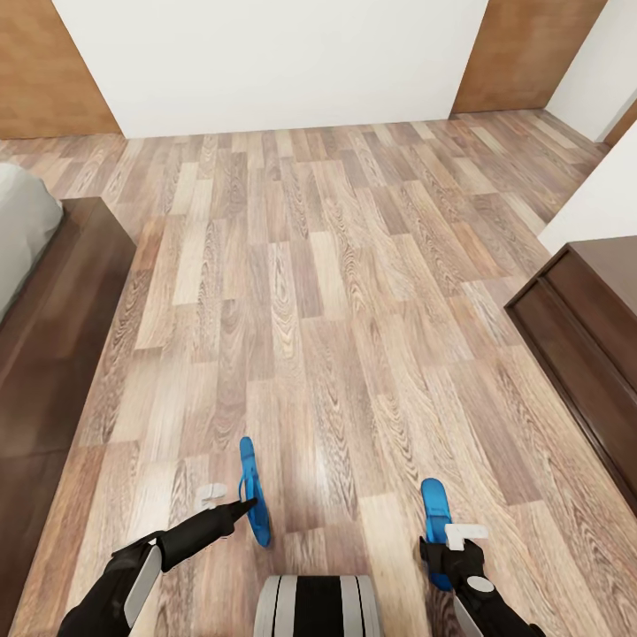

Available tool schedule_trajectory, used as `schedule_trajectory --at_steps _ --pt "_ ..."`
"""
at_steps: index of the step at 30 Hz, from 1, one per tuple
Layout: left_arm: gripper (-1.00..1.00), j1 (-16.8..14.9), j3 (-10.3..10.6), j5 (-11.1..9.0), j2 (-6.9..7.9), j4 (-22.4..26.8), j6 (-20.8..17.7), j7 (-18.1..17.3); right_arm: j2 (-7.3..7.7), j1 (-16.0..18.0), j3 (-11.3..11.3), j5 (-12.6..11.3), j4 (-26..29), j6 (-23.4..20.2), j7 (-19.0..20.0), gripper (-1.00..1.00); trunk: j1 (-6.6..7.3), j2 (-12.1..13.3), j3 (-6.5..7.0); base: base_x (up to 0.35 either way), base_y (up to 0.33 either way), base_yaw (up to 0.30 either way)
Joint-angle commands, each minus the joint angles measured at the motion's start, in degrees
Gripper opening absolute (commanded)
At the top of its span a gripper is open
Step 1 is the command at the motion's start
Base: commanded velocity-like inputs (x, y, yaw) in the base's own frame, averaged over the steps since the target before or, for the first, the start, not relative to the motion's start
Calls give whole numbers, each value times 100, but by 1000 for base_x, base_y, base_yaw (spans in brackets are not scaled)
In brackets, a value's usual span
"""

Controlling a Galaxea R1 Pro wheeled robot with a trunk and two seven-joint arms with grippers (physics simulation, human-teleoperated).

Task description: In the bedroom, move the book from the bed onto either nightstand, and place the two sandals side by side next to the bed.

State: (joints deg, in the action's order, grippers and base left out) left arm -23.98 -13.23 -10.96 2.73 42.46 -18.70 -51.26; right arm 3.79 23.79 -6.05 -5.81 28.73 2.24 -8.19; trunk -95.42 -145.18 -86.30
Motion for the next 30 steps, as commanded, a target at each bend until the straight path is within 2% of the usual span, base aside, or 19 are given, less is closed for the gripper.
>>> schedule_trajectory --at_steps 1,19,30 --pt "-100 -2 -5 -38 0 -1 -55 -15 7 3 -47 -60 -5 22 -40 100 -1 -1 -3 202 0 0" --pt "-100 -2 -4 -30 -1 4 -46 -15 6 3 -54 -60 -6 22 -41 100 -1 -1 -3 58 0 0" --pt "-100 -2 -1 -29 0 3 -50 -7 8 3 -50 -58 -4 22 -39 100 -30 -16 -247 0 0 0"
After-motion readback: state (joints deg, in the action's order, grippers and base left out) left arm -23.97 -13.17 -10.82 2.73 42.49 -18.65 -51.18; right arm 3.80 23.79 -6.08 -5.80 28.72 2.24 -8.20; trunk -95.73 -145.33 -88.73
